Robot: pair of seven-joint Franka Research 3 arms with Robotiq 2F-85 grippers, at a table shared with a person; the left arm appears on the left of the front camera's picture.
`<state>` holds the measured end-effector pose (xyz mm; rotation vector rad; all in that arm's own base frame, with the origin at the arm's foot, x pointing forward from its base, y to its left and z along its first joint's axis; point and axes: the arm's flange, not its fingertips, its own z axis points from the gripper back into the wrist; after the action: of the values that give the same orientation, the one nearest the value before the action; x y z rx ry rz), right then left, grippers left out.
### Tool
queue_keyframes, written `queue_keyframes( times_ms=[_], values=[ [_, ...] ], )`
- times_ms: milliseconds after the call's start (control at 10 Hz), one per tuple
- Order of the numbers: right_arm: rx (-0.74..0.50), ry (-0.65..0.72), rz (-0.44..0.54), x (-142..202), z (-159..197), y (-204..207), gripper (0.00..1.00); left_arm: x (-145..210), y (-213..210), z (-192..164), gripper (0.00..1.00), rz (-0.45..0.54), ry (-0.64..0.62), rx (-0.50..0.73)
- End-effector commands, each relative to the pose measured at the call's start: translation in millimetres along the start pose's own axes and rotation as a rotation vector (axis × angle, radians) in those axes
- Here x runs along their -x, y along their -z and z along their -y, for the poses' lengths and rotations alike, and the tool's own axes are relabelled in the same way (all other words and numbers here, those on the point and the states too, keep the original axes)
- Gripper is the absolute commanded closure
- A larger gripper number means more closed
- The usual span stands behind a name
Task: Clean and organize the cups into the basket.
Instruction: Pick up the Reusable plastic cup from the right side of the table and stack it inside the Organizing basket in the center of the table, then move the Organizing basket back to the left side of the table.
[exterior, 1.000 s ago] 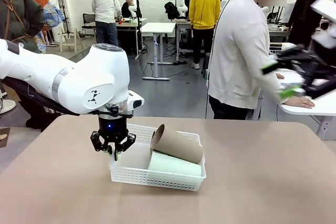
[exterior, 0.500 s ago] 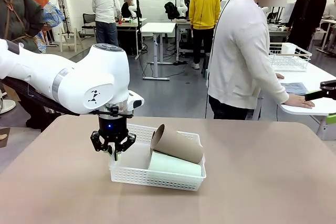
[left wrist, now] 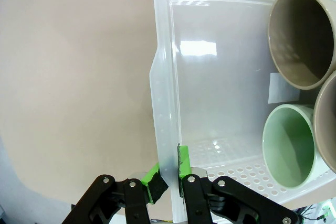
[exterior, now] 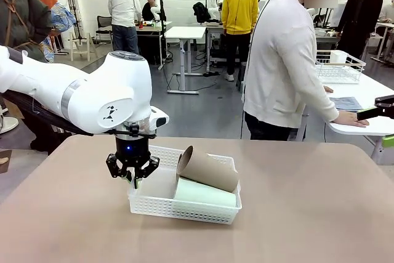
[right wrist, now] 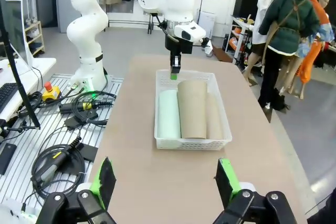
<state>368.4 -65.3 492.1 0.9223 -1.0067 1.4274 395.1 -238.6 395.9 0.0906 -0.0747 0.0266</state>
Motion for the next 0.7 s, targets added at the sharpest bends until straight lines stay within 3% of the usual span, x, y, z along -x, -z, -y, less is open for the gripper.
queue_keyframes(
  times_ms=[0,600],
  values=[
    [0.003,-0.006,0.023,-1.8,0.8,-0.7,0.00,0.4,-2.7,2.2,1.00,0.008,-0.022,-0.002],
    [0.003,-0.006,0.023,-1.8,0.8,-0.7,0.00,0.4,-2.7,2.2,1.00,0.008,-0.022,-0.002]
  ],
)
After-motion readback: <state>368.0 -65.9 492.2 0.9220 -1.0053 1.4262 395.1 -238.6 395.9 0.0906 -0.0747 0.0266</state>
